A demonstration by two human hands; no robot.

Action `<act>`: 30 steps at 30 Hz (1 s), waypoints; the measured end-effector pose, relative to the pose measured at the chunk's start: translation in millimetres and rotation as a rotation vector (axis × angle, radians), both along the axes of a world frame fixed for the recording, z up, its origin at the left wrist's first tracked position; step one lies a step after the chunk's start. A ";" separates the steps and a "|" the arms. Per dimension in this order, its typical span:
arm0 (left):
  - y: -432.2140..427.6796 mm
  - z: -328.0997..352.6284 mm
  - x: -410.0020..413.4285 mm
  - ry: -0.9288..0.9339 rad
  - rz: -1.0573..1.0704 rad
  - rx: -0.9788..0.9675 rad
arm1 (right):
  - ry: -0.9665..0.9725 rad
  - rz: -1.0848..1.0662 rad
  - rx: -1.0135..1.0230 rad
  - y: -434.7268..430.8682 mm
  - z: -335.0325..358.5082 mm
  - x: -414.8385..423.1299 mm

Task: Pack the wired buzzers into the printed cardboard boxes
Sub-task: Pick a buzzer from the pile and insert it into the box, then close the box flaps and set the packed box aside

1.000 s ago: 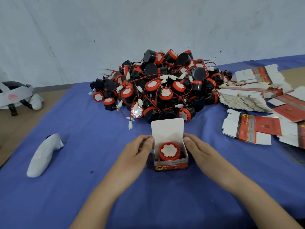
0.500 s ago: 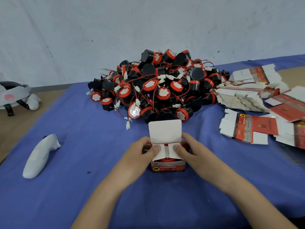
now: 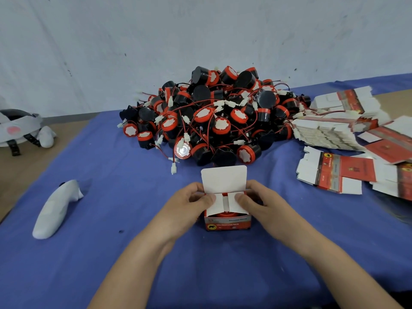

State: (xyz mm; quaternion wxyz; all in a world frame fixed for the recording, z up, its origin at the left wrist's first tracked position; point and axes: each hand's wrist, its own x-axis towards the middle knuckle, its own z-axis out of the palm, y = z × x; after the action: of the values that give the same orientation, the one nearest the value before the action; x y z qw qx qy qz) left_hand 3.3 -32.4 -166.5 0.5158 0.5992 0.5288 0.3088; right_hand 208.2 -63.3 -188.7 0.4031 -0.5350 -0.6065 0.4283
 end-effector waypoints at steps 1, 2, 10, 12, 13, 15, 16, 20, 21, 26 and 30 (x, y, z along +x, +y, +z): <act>0.3 0.0 -0.2 -0.002 -0.002 0.000 | 0.000 0.000 0.001 0.0 0.5 0.5; 0.5 0.3 -0.6 -0.003 -0.003 -0.001 | 0.002 -0.002 0.002 -0.2 1.0 1.1; -0.8 1.3 0.2 -0.033 0.001 0.012 | 0.012 -0.021 0.038 -0.9 0.7 0.1; -2.5 2.0 2.1 -0.043 0.011 0.034 | 0.012 -0.017 0.041 -0.7 1.6 1.0; -3.0 2.1 2.8 -0.044 0.015 0.042 | 0.009 -0.015 0.044 -0.7 2.1 1.3; -3.4 2.1 4.0 -0.039 0.024 0.055 | 0.002 -0.015 0.051 -0.9 2.7 1.5; -3.4 2.1 4.7 -0.035 0.026 0.063 | -0.001 -0.018 0.057 -1.2 2.9 1.6; -2.5 2.1 6.4 -0.038 0.037 0.071 | -0.008 -0.023 0.076 -1.0 2.5 1.0; -2.1 2.1 6.3 -0.042 0.041 0.071 | -0.011 -0.028 0.082 -0.8 2.0 1.0; -0.5 -0.4 11.8 -0.061 0.093 0.096 | -0.037 -0.052 0.152 -1.6 0.3 -1.6; -2.2 -1.4 16.9 -0.078 0.100 0.087 | -0.081 -0.042 0.123 -2.2 0.0 -0.6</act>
State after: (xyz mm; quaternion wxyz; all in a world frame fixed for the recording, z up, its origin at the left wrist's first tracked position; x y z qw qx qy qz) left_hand 20.2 -34.6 -167.8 0.4934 0.5813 0.5235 0.3802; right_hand 207.6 -65.5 -188.8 0.4192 -0.5389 -0.6360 0.3598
